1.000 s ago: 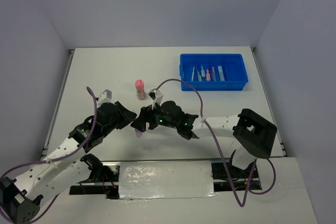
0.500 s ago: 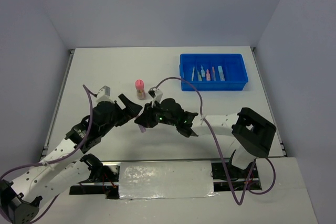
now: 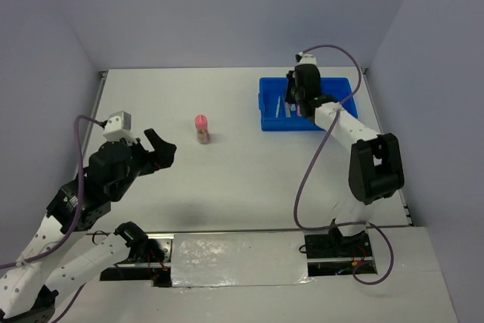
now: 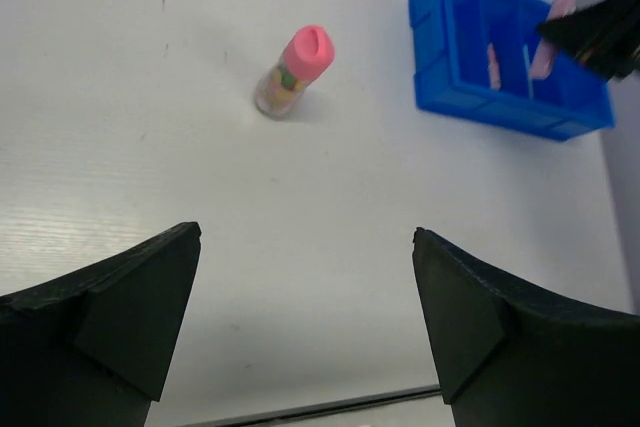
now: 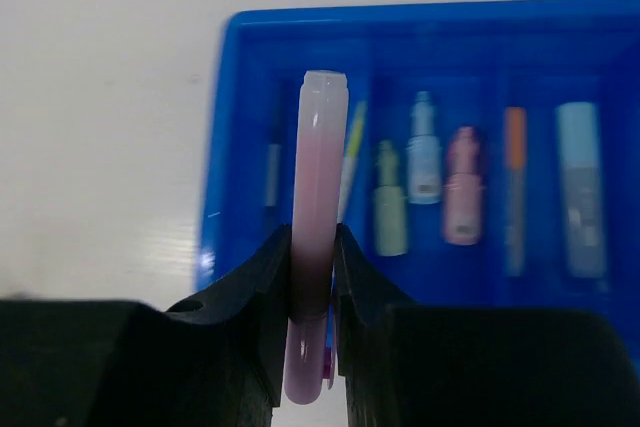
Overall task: Sort the stationery into containers
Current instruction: Place the pen in the storage box.
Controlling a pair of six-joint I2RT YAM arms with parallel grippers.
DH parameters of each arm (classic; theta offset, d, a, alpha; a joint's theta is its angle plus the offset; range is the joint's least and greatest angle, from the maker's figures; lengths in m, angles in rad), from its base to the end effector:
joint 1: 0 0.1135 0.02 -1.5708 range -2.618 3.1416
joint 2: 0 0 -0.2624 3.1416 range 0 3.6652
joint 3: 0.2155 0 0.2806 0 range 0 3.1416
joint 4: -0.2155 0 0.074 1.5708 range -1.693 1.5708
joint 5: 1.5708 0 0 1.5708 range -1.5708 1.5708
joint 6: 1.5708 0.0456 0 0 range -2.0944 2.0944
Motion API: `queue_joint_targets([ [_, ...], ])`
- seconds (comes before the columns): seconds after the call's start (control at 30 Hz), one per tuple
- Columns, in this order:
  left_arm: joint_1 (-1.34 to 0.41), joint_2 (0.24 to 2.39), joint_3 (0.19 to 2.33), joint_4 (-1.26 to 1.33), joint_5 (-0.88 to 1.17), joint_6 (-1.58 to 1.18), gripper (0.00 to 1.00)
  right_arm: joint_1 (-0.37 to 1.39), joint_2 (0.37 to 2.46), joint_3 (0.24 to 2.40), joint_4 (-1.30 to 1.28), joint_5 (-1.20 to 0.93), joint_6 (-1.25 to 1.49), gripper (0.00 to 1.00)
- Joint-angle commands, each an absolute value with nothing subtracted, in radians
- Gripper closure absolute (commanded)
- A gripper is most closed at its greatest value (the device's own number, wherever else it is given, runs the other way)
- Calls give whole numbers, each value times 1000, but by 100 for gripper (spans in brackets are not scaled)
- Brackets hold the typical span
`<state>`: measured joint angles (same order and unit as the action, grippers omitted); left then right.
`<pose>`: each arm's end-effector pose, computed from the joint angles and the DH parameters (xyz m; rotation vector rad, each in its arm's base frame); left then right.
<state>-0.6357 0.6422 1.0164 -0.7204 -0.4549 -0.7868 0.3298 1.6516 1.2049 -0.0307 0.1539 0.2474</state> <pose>0.1336 -0.0737 0.3877 -0.4493 1.8628 -0.5355 0.3997 0.1294 0.2560 0.0117 2.0481 0.2031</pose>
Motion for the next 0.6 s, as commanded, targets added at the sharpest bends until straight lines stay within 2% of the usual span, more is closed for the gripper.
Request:
queue_joint_targets([
  [0.0,-637,618,962,-776,-364,-620,1,226,1744,1349,-178,194,129,100],
  [0.2,-638,526,867,-657,-203,-546,1,131,1870,1529,-261,239,72,100],
  [0.33,-638,522,862,-669,-222,-551,1,81,1968,1641,-360,227,51,99],
  [0.47,-638,523,850,-640,-178,-534,1,69,2029,1680,-380,213,23,91],
  [0.5,-638,526,851,-640,-178,-534,1,66,2036,1683,-382,218,20,85],
  [0.57,-638,534,850,-635,-163,-531,1,61,2046,1698,-396,224,21,84],
])
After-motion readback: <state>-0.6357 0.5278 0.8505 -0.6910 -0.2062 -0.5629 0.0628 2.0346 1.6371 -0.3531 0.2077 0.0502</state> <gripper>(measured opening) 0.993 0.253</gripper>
